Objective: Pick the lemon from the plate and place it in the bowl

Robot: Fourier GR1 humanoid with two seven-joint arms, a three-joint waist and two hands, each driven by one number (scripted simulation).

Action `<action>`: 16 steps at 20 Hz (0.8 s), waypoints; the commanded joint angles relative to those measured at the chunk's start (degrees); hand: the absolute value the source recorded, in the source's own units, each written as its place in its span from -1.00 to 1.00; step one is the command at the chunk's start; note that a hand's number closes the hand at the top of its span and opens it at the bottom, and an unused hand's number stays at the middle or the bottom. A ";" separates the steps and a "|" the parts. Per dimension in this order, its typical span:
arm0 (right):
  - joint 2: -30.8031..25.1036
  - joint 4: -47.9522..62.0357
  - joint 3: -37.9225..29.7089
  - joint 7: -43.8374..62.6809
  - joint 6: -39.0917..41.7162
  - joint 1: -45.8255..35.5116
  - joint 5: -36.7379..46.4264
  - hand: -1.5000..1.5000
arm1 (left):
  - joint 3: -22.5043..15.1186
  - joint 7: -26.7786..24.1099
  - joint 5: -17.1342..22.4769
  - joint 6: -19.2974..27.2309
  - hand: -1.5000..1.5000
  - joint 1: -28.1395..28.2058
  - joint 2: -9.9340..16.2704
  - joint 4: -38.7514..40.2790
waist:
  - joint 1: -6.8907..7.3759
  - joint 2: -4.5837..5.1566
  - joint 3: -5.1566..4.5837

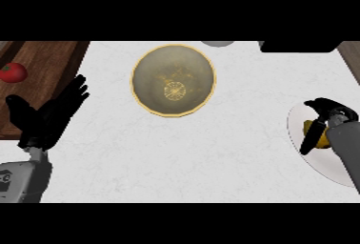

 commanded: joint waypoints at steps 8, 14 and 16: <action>1.37 6.37 -0.64 -13.52 -8.57 2.80 8.41 1.00 | 1.21 2.77 -0.62 -0.41 0.00 0.84 -1.02 -3.64 | 0.13 0.03 0.03; 0.38 9.72 -2.88 -17.02 -6.87 -2.04 10.37 1.00 | 1.08 0.14 -2.32 -0.51 0.00 0.58 -2.62 -1.44 | 0.19 0.08 0.02; 1.15 5.19 -3.64 -12.55 -4.77 -1.82 10.56 1.00 | 1.73 2.95 -1.73 -0.96 0.00 0.63 -1.86 -3.90 | 0.09 -0.03 0.00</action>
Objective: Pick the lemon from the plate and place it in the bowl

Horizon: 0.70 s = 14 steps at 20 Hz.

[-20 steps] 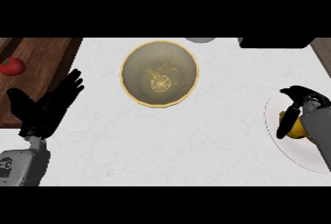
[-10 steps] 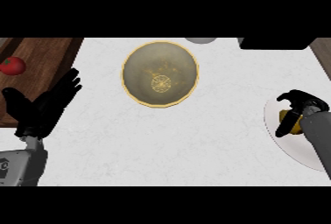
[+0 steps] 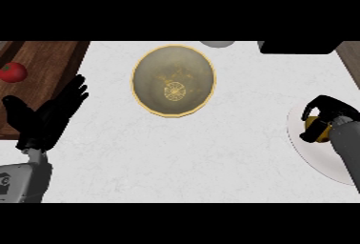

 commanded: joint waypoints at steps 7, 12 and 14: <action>-1.17 -1.51 2.67 -16.13 0.63 -1.58 2.79 1.00 | 0.44 -0.50 -0.66 -0.65 0.00 -0.84 -0.32 0.92 | 0.44 0.45 0.50; -3.17 -6.66 9.19 -38.13 -2.57 -2.58 4.57 1.00 | -0.21 0.29 -1.04 -0.60 0.00 -1.73 -0.32 0.36 | 1.34 0.65 0.66; -5.72 -4.77 8.82 -45.49 -5.69 -2.60 5.26 1.00 | 0.31 -2.33 -0.80 -1.24 0.00 -1.10 -0.73 2.77 | 0.82 0.93 0.56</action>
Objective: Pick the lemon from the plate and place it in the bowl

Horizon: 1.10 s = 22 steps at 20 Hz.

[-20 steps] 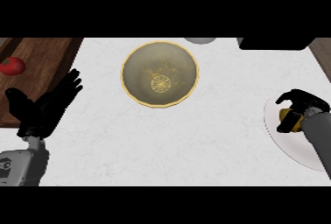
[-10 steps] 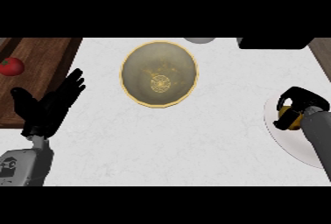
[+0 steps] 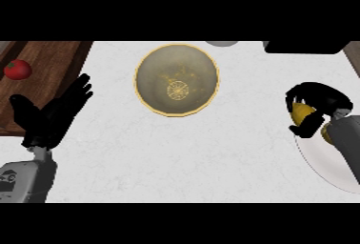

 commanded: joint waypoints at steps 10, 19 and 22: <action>-8.21 -9.58 -5.68 -19.03 4.50 -5.39 -3.84 1.00 | 1.62 -1.68 0.84 -1.84 0.00 2.52 0.41 0.12 | -1.28 -0.48 -0.14; -10.79 -34.29 -13.53 -7.94 16.01 -1.79 -10.85 1.00 | 2.94 0.55 0.57 -0.70 0.00 1.21 0.71 -0.52 | -1.98 -0.63 -0.15; -11.04 -38.30 -15.74 -1.74 23.35 -7.87 -14.61 1.00 | 2.48 2.09 0.61 -0.65 0.00 1.78 0.66 -2.81 | -1.72 -0.70 -0.17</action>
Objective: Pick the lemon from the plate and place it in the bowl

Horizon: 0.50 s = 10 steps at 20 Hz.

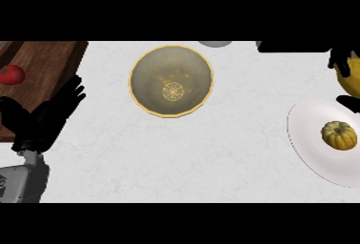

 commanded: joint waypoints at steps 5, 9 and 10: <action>10.02 -5.80 -4.26 16.64 9.68 -8.80 -10.63 1.00 | 0.06 -0.69 -0.71 0.43 0.00 -0.94 -0.69 0.77 | 0.59 0.13 -0.03; 14.67 -5.35 -5.72 29.47 14.36 -17.39 -17.11 1.00 | -0.76 -1.34 -1.77 0.47 0.00 -1.88 -1.30 2.58 | 0.49 0.11 -0.06; 18.01 -8.61 -4.50 32.67 13.03 -15.01 -17.67 1.00 | -0.55 1.63 -0.77 0.50 0.00 2.38 -0.79 -3.67 | 0.80 -0.15 -0.03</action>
